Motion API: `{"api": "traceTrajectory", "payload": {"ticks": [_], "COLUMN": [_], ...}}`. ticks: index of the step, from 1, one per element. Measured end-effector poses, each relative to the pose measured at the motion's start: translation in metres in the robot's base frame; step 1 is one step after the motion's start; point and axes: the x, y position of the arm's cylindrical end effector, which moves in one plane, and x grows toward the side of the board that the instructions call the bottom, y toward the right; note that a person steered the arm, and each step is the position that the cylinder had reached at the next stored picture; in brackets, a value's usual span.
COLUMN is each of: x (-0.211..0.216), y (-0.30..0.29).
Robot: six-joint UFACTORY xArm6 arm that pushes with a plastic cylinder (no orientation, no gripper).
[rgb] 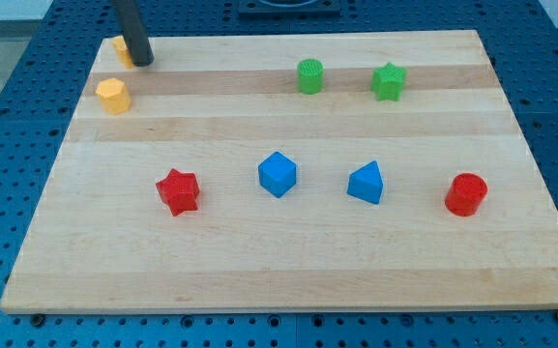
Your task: Nudge the green star left a bit
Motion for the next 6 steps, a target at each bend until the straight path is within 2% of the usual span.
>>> {"api": "traceTrajectory", "payload": {"ticks": [2,3,6], "x": [-0.001,0.020,0.142], "y": [0.014,0.059,0.207]}}
